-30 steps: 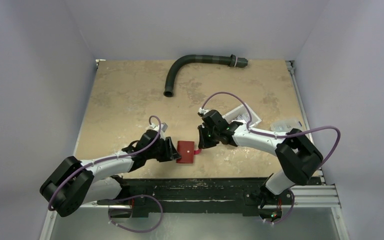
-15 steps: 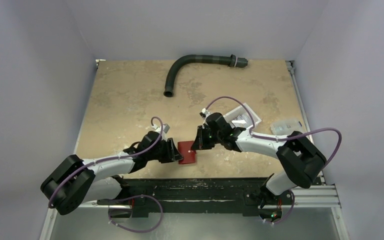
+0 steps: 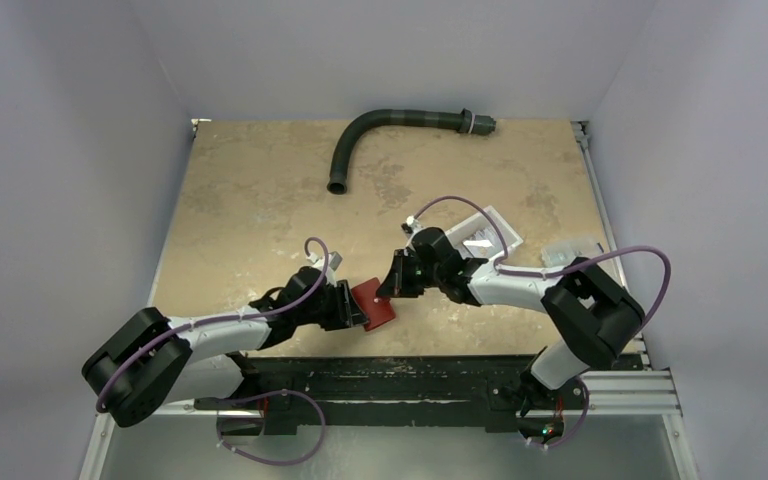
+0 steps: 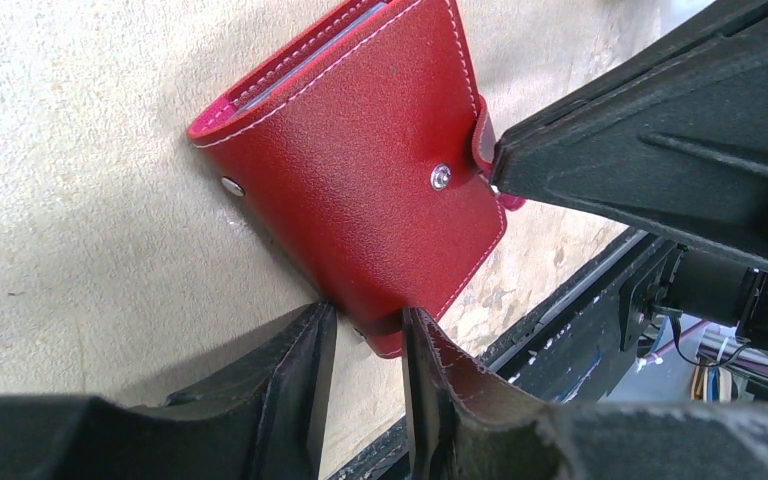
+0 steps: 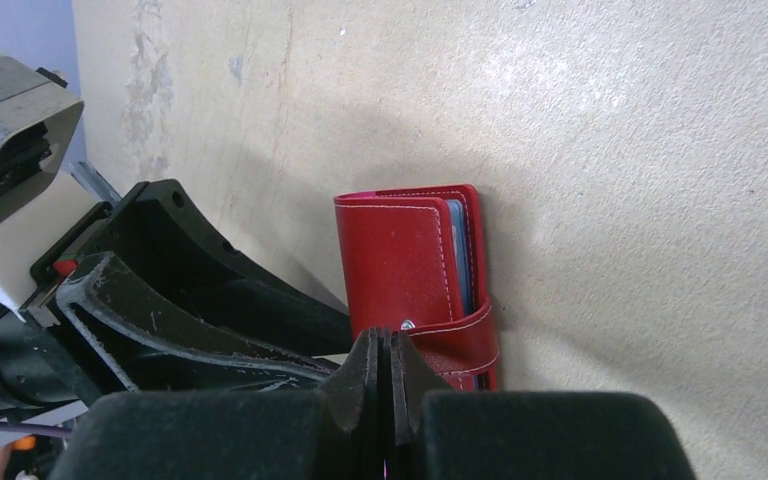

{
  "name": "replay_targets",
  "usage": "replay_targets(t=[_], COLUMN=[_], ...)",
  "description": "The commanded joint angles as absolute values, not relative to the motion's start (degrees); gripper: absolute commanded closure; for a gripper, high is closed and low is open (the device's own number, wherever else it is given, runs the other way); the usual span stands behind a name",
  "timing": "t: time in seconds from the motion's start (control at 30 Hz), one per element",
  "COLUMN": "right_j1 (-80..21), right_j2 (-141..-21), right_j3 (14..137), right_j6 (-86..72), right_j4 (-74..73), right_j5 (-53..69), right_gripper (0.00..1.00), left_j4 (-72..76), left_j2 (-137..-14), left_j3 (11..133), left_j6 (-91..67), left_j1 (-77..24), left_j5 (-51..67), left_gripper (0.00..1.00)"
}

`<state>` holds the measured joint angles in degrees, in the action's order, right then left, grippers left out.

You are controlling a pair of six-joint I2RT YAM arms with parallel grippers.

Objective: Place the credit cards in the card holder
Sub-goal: Close the card holder at the center of the board.

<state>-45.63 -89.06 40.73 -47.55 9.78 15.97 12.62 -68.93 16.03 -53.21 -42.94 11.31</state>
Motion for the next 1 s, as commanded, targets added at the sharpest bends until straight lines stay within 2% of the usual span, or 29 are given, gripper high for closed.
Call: replay_targets(t=[0.0,0.1,0.2,0.4,0.57,0.67,0.77,0.97], right_j1=[-45.7,-45.6,-45.6,-45.6,-45.6,-45.6,-45.6,-45.6], right_j2=[-90.1,-90.9,-90.7,-91.0,-90.9,-91.2,-90.5,-88.5], right_j3=[39.9,40.0,39.7,42.0,43.5,44.1,44.1,45.4], right_j6=[-48.5,-47.2,-45.3,-41.1,-39.2,-39.0,-39.0,-37.2], right_j4=[14.1,14.1,13.8,10.9,9.4,8.9,8.6,4.1], right_j5=[15.8,16.0,16.7,17.4,18.0,18.0,17.0,14.2], right_gripper=[1.00,1.00,1.00,1.00,1.00,1.00,0.98,0.81], left_j4=[15.5,15.2,17.2,10.3,9.1,8.1,7.3,9.4], left_j2=[-68.4,-67.4,-65.4,-59.3,-60.5,-64.3,-69.5,-74.8], left_j3=[16.8,17.3,17.8,21.8,24.9,28.0,30.1,30.3], left_j6=[-53.6,-54.1,-56.3,-56.8,-55.2,-52.7,-50.1,-48.2], left_j1=[-43.2,-43.1,-41.4,-40.1,-35.1,-33.9,-33.5,-33.5], left_j5=[10.3,11.9,18.5,20.3,25.5,25.3,24.1,23.5], left_gripper=[0.66,0.62,0.58,0.56,0.56,0.64,0.80,0.95])
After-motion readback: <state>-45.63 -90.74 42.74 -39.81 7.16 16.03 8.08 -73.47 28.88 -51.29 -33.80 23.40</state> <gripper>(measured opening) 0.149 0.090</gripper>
